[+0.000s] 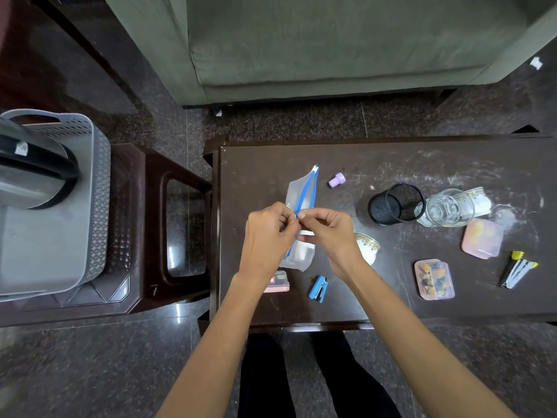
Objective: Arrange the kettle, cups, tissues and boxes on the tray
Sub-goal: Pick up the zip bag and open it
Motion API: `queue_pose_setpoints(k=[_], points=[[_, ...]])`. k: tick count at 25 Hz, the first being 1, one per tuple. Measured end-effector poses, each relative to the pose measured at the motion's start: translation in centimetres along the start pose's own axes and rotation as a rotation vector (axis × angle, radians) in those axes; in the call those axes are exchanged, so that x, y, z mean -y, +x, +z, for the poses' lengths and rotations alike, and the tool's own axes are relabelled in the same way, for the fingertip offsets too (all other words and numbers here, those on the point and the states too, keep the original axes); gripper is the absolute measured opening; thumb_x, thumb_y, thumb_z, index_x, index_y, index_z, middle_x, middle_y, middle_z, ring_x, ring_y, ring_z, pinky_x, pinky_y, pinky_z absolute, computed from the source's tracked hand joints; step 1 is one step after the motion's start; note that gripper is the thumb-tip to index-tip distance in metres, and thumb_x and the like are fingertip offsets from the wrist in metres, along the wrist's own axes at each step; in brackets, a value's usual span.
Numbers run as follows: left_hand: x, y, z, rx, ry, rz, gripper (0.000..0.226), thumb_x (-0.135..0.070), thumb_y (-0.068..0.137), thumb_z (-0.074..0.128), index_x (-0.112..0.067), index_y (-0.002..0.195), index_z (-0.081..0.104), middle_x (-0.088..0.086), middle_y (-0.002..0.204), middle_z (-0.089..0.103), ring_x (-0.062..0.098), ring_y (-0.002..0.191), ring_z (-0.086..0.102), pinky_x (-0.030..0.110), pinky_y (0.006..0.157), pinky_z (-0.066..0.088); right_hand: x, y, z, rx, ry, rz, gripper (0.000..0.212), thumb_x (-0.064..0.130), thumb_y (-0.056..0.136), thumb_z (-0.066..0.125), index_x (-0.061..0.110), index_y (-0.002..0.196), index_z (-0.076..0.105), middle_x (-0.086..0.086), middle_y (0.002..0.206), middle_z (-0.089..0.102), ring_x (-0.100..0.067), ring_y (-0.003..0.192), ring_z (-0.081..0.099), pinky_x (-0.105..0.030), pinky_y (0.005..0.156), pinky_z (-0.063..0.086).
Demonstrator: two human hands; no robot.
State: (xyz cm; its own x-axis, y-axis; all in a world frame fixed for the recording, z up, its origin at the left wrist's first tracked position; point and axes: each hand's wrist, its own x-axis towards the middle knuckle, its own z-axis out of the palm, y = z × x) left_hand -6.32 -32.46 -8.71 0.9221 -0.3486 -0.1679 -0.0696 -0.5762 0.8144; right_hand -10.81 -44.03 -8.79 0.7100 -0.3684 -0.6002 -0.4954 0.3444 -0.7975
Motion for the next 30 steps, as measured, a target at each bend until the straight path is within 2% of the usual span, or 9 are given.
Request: queue_pose_setpoints(k=[7, 10, 14, 18, 20, 23, 25, 27, 30], points=[[1.0, 0.4, -0.3, -0.222, -0.14, -0.183, 0.005, -0.003, 0.079, 0.058, -0.007, 0.077, 0.06, 0.006, 0.062, 0.064, 0.022, 0.056, 0.062, 0.042, 0.06, 0.053, -0.6, 0.5, -0.2, -0.234, -0.393, -0.141, 0.01, 0.01, 0.073, 0.06, 0.005, 0.064, 0.061, 0.001, 0.056, 0.057, -0.011, 0.051, 0.05, -0.033, 0.054, 0.052], [1.6, 0.7, -0.7, -0.122, -0.068, -0.065, 0.01, -0.001, 0.088, 0.052, -0.009, 0.092, 0.055, 0.004, 0.076, 0.064, 0.021, 0.064, 0.061, 0.03, 0.062, 0.05, -1.2, 0.2, -0.8, -0.215, -0.704, -0.315, 0.004, 0.016, 0.075, 0.064, 0.013, 0.076, 0.062, 0.005, 0.069, 0.061, -0.009, 0.057, 0.054, -0.027, 0.058, 0.045], [1.4, 0.8, -0.2, -0.028, 0.028, 0.099, 0.023, 0.011, 0.083, 0.045, -0.006, 0.087, 0.061, 0.006, 0.085, 0.065, 0.013, 0.071, 0.057, 0.013, 0.066, 0.042, -1.0, 0.9, -0.5, -0.161, -1.168, -0.728, 0.033, 0.005, 0.069, 0.069, 0.014, 0.1, 0.059, -0.002, 0.101, 0.058, -0.019, 0.085, 0.056, -0.025, 0.052, 0.038], [1.8, 1.3, -0.6, -0.009, 0.011, 0.116, 0.021, 0.01, 0.08, 0.055, -0.004, 0.086, 0.07, 0.006, 0.088, 0.068, 0.015, 0.073, 0.064, 0.023, 0.067, 0.053, -0.8, 2.4, -1.5, -0.098, -1.298, -1.126, 0.048, -0.012, 0.061, 0.057, 0.01, 0.104, 0.058, -0.012, 0.117, 0.059, -0.024, 0.109, 0.047, -0.034, 0.086, 0.041], [1.4, 1.3, -0.9, 0.029, -0.039, 0.085, 0.019, 0.006, 0.077, 0.065, -0.007, 0.089, 0.072, 0.004, 0.09, 0.067, 0.015, 0.074, 0.066, 0.027, 0.065, 0.055, -0.7, 3.5, -2.2, -0.081, -1.375, -1.229, 0.037, -0.007, 0.066, 0.061, 0.012, 0.098, 0.062, -0.007, 0.101, 0.064, -0.022, 0.104, 0.049, -0.037, 0.098, 0.036], [0.7, 1.4, -1.4, 0.052, -0.032, 0.093, 0.028, 0.005, 0.07, 0.071, -0.01, 0.095, 0.072, 0.0, 0.095, 0.066, 0.014, 0.078, 0.065, 0.031, 0.065, 0.057, 0.1, 4.1, -2.5, -0.088, -1.433, -1.291, 0.023, -0.005, 0.068, 0.061, 0.013, 0.08, 0.066, -0.005, 0.078, 0.059, -0.024, 0.082, 0.048, -0.037, 0.095, 0.037], [0.6, 1.7, -1.7, 0.052, 0.045, 0.13, 0.036, 0.006, 0.071, 0.066, -0.014, 0.1, 0.071, -0.003, 0.099, 0.064, 0.016, 0.079, 0.063, 0.037, 0.066, 0.055, 0.9, 3.9, -2.5, -0.076, -1.419, -1.311, 0.015, -0.005, 0.069, 0.062, 0.01, 0.066, 0.062, -0.009, 0.085, 0.059, -0.027, 0.081, 0.046, -0.037, 0.087, 0.038], [0.4, 1.9, -2.1, 0.044, 0.14, 0.141, 0.042, 0.006, 0.072, 0.06, -0.017, 0.106, 0.068, -0.007, 0.103, 0.062, 0.016, 0.076, 0.058, 0.035, 0.066, 0.052, 1.2, 3.6, -2.5, 0.016, -1.426, -1.317, 0.013, -0.002, 0.071, 0.062, 0.006, 0.062, 0.06, -0.011, 0.09, 0.062, -0.03, 0.081, 0.052, -0.035, 0.083, 0.041], [-0.2, 2.1, -2.8, -0.008, 0.259, 0.13, 0.046, 0.004, 0.077, 0.052, -0.019, 0.116, 0.062, -0.01, 0.114, 0.057, 0.015, 0.08, 0.056, 0.022, 0.065, 0.041, 1.4, 2.5, -2.5, 0.236, -1.56, -1.205, 0.013, 0.005, 0.064, 0.069, 0.008, 0.063, 0.056, -0.006, 0.062, 0.059, -0.027, 0.059, 0.057, -0.033, 0.067, 0.05]])
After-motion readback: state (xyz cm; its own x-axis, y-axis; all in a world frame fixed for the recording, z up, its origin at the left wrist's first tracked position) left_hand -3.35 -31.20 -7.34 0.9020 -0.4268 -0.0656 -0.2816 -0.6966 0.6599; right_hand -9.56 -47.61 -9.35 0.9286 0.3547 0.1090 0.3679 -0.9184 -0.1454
